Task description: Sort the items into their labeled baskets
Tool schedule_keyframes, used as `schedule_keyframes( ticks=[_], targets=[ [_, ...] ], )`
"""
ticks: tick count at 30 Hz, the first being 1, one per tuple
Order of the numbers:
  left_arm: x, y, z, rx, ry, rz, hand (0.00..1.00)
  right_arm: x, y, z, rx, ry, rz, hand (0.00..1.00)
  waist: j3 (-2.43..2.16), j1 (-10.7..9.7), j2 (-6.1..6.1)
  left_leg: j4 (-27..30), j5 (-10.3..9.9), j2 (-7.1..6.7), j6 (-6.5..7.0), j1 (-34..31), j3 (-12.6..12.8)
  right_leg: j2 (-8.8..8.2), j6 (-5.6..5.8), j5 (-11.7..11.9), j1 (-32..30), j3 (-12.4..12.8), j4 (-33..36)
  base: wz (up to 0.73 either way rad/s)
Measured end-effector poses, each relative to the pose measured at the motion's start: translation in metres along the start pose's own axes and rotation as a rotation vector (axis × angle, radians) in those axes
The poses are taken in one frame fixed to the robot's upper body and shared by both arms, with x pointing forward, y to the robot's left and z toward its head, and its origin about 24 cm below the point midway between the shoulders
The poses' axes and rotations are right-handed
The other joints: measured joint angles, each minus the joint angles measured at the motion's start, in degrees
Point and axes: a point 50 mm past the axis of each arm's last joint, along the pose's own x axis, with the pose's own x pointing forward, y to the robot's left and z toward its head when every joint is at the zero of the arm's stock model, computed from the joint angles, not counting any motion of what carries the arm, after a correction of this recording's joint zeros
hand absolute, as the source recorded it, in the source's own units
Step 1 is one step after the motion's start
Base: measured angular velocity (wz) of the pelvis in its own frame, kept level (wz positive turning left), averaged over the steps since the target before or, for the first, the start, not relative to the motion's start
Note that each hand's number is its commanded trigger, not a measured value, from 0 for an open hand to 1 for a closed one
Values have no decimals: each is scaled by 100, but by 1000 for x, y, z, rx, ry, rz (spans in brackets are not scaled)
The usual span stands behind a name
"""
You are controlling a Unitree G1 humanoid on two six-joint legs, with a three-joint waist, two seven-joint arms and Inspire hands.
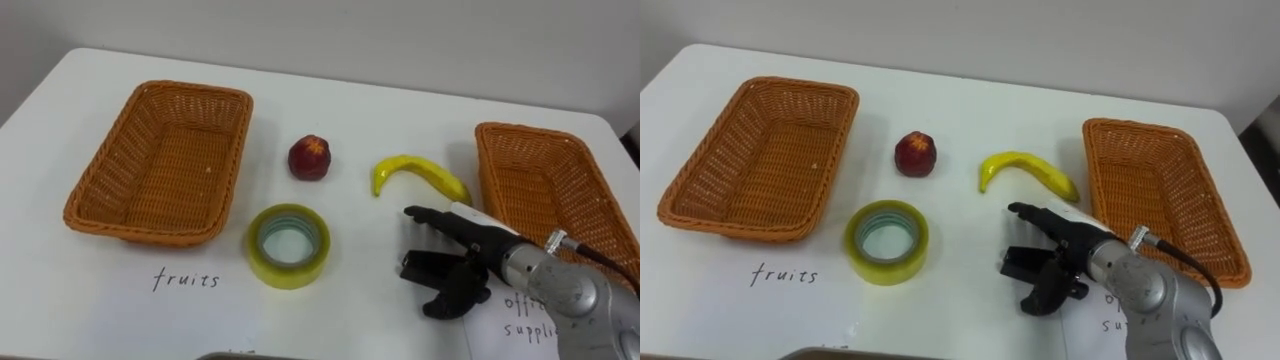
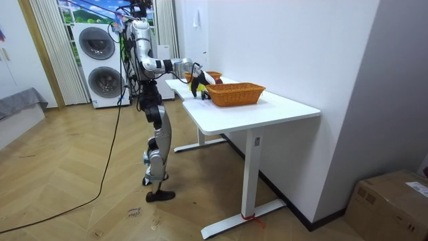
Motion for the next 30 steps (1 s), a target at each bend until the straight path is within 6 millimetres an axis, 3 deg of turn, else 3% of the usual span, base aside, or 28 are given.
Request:
schedule_keyframes(
  ticks=[30],
  targets=[
    [0, 1, 1, 1, -5, 21, 0, 1, 2, -2, -20, 62, -3, 0, -20, 30, -45, -1, 27, -48, 40, 2, 2, -21, 20, 12, -22, 0, 59, 0]
  ],
)
